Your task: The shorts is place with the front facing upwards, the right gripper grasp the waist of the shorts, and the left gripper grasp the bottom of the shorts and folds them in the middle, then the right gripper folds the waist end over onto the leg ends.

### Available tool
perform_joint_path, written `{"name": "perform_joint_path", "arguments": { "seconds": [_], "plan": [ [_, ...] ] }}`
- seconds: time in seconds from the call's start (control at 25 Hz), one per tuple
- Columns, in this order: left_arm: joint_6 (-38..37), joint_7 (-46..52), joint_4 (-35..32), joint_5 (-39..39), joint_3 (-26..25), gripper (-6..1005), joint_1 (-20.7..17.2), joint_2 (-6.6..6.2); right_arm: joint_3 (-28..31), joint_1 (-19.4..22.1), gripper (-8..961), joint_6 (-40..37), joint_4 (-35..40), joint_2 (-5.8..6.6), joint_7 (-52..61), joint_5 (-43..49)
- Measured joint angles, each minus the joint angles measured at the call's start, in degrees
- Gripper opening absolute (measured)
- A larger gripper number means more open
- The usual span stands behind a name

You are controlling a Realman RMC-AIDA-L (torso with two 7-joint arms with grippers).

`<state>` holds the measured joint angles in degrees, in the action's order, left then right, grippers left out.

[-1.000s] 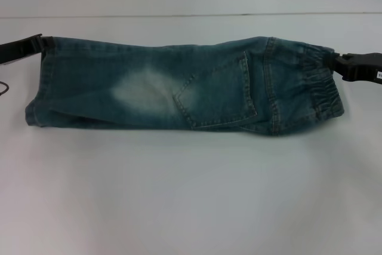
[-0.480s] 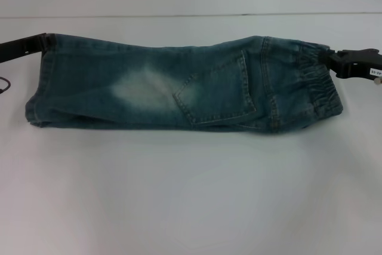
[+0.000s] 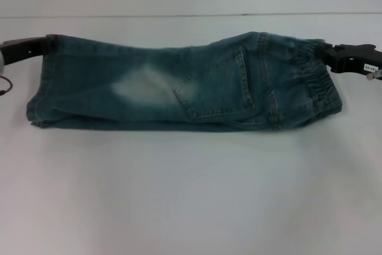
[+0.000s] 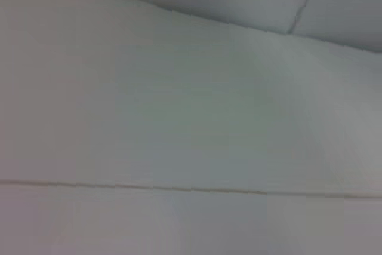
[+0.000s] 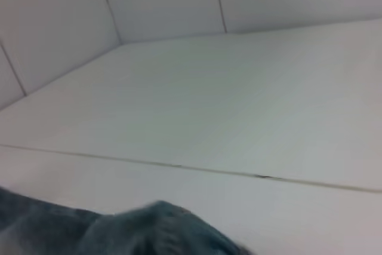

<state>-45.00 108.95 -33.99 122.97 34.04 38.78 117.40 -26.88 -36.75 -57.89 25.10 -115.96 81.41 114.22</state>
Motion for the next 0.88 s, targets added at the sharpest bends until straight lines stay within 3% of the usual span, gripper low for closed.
{"name": "perform_joint_path", "arguments": {
  "seconds": [0.08, 0.16, 0.24, 0.4, 0.56, 0.76, 0.88],
  "plan": [
    [0.07, -1.43, -0.58, -0.03, 1.27, 52, 0.03, 0.73, -0.17, -0.05, 130, 0.90, 0.02, -0.32, -0.41, -0.32],
    [1.56, -1.66, -2.24, -0.05, 2.19, 67, -0.41, 2.37, -0.33, -0.15, 134, 1.64, 0.02, -0.51, -0.24, -0.33],
    [2.75, -1.74, -3.35, 0.00, 2.19, 97, -0.80, 3.18, -0.41, -0.21, 212, 2.00, 0.03, -0.57, 0.02, -0.24],
    [2.69, -1.84, -4.07, -0.25, 2.09, 156, -1.46, 3.45, -0.30, -0.06, 368, 1.56, 0.03, -0.50, 0.49, -0.29],
    [2.74, -1.45, -4.68, -0.65, 1.46, 216, -2.23, 3.19, -0.28, 0.23, 458, 1.29, 0.03, -0.09, 0.99, -0.35],
    [1.84, -1.22, -5.56, -1.70, 1.40, 447, -3.07, 2.95, -0.40, 0.34, 570, 1.24, 0.03, -0.22, 0.75, -0.35],
    [-0.08, -1.20, -6.82, -2.02, 1.38, 680, -3.70, 3.00, -0.42, 0.36, 656, 1.19, 0.04, -0.27, 0.91, -0.35]
  ]
}}
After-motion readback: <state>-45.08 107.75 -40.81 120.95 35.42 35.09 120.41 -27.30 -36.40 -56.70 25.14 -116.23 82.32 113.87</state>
